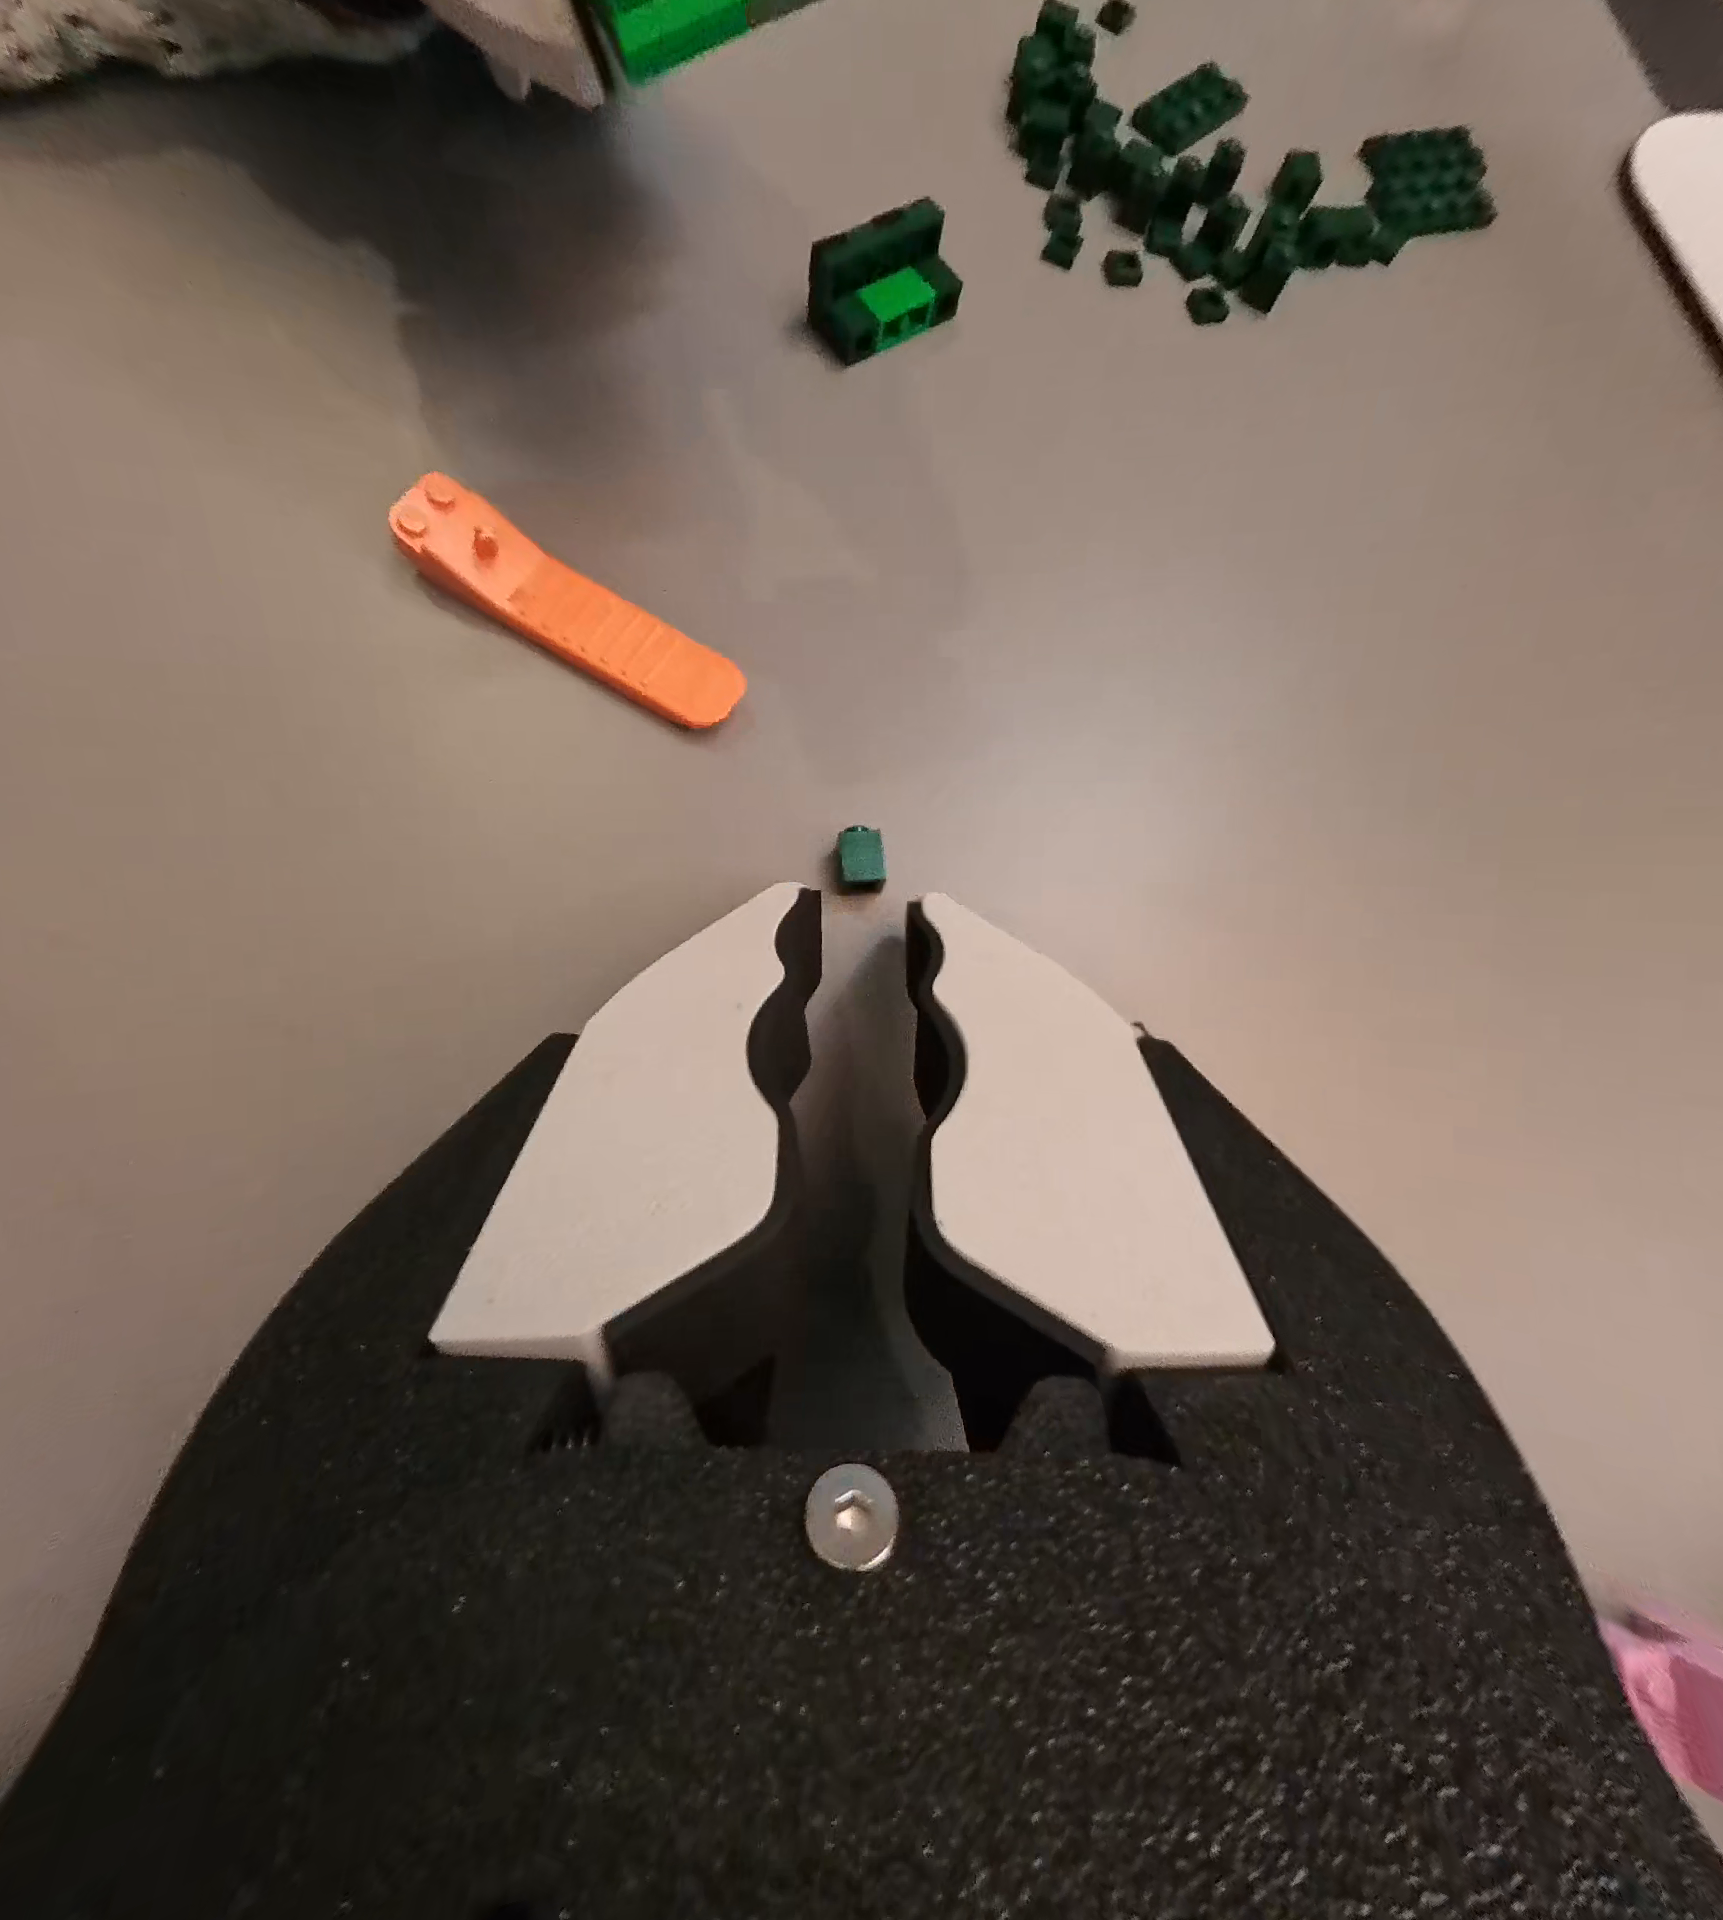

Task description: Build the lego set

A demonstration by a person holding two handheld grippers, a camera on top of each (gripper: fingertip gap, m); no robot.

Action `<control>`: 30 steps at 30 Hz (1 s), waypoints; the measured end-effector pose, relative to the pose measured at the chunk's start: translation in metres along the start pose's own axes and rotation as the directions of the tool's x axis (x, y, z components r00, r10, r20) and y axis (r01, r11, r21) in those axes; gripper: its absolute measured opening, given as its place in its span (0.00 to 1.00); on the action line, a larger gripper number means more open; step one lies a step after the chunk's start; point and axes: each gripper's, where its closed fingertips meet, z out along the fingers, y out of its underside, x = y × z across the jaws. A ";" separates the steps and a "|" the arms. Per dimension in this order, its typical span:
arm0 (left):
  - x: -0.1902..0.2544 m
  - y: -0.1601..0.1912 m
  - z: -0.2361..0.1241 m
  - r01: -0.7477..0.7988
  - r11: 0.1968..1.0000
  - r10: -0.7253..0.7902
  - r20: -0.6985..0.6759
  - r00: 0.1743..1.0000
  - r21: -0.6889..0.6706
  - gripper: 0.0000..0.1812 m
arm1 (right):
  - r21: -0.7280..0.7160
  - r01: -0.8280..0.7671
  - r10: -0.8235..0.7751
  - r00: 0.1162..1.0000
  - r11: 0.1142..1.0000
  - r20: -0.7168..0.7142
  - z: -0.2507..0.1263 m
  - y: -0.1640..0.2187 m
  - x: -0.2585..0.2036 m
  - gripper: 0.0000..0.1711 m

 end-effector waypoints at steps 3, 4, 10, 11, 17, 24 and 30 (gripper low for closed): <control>0.001 0.001 0.001 -0.002 1.000 0.002 -0.008 1.000 -0.008 0.20 | -0.005 -0.025 0.025 0.998 1.000 0.062 0.002 0.000 0.000 0.09; 0.002 0.001 0.001 -0.003 1.000 0.002 -0.011 1.000 -0.010 0.20 | -0.011 -0.027 0.028 0.997 1.000 0.072 0.002 0.001 0.001 0.09; 0.006 0.005 0.004 -0.032 0.999 0.031 -0.027 0.999 -0.043 0.20 | -0.036 -0.007 0.011 0.995 0.999 0.100 0.005 0.000 -0.001 0.07; 0.008 0.005 0.005 -0.037 0.998 0.035 -0.033 0.999 -0.046 0.19 | -0.039 0.001 0.003 0.995 0.999 0.100 0.006 0.000 -0.001 0.07; 0.013 0.008 0.008 -0.055 0.995 0.052 -0.043 0.998 -0.078 0.20 | -0.043 0.040 -0.035 0.993 0.998 0.109 0.010 -0.004 -0.005 0.04; 0.004 0.026 0.010 0.019 0.976 -0.018 0.007 1.000 -0.215 0.19 | -0.065 0.101 -0.097 0.993 0.993 0.070 0.004 -0.026 -0.011 0.04; 0.015 0.031 0.014 0.095 0.914 -0.157 -0.128 0.979 -0.393 0.19 | -0.092 0.184 -0.183 0.983 0.979 0.023 -0.005 -0.064 -0.025 0.04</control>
